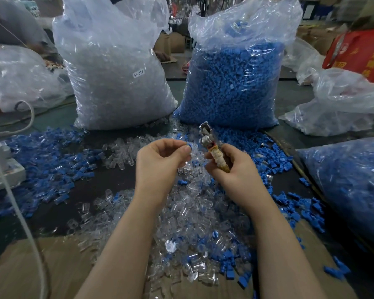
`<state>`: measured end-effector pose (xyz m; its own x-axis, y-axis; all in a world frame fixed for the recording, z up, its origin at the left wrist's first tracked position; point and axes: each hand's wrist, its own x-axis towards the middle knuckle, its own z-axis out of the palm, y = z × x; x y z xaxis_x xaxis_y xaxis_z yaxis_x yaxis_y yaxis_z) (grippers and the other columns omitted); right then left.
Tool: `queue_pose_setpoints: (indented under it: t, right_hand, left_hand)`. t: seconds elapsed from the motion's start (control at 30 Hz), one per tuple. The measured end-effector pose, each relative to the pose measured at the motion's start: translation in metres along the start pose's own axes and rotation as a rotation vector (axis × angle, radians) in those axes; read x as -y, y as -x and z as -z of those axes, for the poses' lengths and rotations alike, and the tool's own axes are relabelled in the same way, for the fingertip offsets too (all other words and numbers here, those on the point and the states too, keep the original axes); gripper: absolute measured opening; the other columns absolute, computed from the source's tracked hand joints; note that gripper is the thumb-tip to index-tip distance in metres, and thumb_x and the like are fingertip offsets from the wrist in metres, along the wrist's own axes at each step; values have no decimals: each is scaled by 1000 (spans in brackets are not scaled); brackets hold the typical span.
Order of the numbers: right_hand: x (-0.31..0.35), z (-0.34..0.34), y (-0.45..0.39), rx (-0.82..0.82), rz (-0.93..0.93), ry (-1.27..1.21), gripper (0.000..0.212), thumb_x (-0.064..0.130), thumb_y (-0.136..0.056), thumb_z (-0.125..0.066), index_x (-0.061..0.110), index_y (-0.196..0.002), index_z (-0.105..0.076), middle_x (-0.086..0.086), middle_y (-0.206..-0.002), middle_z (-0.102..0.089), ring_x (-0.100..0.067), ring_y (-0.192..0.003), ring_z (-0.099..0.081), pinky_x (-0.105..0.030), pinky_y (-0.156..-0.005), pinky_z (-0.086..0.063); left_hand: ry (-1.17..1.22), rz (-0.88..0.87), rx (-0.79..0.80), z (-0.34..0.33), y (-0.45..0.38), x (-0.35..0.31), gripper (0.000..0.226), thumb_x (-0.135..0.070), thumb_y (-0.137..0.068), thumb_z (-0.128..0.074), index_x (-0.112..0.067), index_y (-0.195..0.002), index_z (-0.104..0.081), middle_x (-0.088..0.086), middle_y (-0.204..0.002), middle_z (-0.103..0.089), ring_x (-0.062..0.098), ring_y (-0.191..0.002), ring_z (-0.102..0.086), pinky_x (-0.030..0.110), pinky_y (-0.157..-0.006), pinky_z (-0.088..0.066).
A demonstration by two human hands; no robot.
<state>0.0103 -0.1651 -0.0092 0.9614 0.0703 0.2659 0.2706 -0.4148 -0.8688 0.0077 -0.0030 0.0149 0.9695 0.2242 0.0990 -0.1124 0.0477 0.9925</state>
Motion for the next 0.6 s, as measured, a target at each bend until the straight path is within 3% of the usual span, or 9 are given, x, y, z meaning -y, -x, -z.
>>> queue_pose_setpoints:
  t: [0.23,0.6]
  right_hand:
    - [2,0,1,137,-33,58,14,19,-89,-69,15,-101,-62,-6,-90,-67,-29,-85,-63,-53,-79,-52]
    - [1,-1,1,155,-13,107,12,14,-86,-63,20,-96,-60,-1,-86,-66,-29,-81,-62,-53,-77,-53]
  left_hand:
    - [66,-67,13,3,-1,-2,11,1,-84,-71,-10,-83,-69,-2,-70,-73,9,-68,-70,14,-64,-53]
    - [84,-125,79,4,1,-2,12,3,-84,-69,-8,-84,-69,-3,-71,-73,8,-70,-70,15,-66,-53]
